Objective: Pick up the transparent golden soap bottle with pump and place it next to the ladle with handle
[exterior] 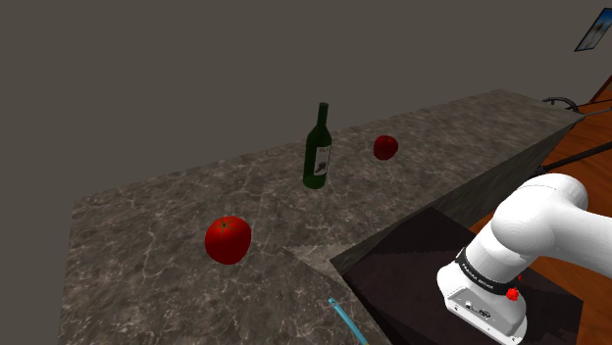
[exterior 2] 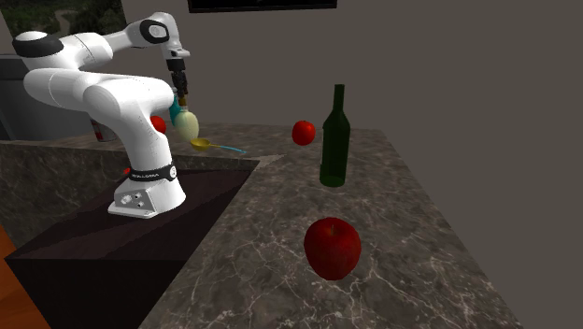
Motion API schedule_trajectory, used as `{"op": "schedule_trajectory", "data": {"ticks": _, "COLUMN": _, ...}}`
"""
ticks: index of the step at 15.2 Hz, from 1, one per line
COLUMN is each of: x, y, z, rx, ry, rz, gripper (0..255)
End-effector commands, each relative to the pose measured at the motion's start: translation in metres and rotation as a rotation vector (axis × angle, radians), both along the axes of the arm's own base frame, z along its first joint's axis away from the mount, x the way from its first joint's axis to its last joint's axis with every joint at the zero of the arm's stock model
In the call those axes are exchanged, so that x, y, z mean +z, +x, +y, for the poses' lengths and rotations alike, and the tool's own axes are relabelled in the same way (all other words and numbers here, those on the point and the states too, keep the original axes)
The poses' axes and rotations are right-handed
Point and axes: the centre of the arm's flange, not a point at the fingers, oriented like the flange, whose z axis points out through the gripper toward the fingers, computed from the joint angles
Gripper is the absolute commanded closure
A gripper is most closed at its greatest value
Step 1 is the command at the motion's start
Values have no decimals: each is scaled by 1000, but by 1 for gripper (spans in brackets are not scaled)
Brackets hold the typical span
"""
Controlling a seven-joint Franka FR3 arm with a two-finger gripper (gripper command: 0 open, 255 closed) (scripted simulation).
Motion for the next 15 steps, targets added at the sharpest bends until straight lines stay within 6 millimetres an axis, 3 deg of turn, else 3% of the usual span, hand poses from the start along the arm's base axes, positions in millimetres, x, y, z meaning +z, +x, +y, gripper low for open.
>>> {"op": "schedule_trajectory", "data": {"ticks": 1, "x": 0, "y": 0, "z": 0, "rx": 0, "ry": 0, "rz": 0, "gripper": 0}}
{"op": "schedule_trajectory", "data": {"ticks": 3, "x": 0, "y": 0, "z": 0, "rx": 0, "ry": 0, "rz": 0, "gripper": 0}}
{"op": "schedule_trajectory", "data": {"ticks": 7, "x": 50, "y": -3, "z": 0, "rx": 0, "ry": 0, "rz": 0, "gripper": 0}}
{"op": "schedule_trajectory", "data": {"ticks": 15, "x": 50, "y": -3, "z": 0, "rx": 0, "ry": 0, "rz": 0, "gripper": 0}}
